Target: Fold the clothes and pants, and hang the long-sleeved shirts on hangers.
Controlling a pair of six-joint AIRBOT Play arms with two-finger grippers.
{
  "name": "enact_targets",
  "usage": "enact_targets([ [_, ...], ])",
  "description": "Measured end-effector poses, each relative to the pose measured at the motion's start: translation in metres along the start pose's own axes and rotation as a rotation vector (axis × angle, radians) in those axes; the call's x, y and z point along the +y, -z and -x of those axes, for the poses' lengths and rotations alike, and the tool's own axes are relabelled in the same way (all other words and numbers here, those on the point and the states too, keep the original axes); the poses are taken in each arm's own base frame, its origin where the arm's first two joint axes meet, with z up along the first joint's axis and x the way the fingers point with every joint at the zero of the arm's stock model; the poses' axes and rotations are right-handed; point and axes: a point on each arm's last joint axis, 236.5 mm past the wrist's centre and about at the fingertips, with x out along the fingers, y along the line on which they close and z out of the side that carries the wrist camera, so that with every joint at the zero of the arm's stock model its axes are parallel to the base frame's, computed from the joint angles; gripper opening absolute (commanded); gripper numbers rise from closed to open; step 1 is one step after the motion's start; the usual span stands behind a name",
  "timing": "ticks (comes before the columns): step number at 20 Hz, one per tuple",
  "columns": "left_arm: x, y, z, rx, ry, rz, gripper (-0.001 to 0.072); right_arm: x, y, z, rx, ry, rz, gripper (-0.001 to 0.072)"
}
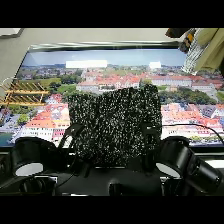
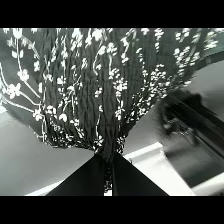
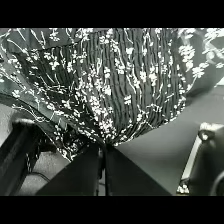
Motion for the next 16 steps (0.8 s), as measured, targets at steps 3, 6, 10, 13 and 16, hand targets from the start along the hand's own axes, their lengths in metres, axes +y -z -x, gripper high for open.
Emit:
enact_targets([
  [3, -0.012, -0.022, 0.002, -0.062, 0.076, 0.06, 0.0028, -0.021, -0.023, 0.002, -0.073, 0.065, -0.061, 0.0038],
  [6, -0.007, -0.064, -0.001, -0.149, 0.122, 0.181, 0.0028, -0.047, -0.067, 0.005, -0.164, 0.079, -0.198, 0.0038],
  [10, 0.013, -0.12, -0.019, -0.207, 0.162, 0.292, 0.0028, -0.057, -0.128, -0.007, -0.231, -0.016, -0.322, 0.0038],
  [13, 0.026, -0.145, -0.044, -0.179, 0.192, 0.336, 0.0029, -0.048, -0.156, -0.036, -0.193, -0.069, -0.322, 0.0038],
  [16, 0.041, -0.161, -0.065, -0.163, 0.195, 0.367, 0.0103, -0.043, -0.17, -0.064, -0.152, -0.083, -0.316, 0.0038],
])
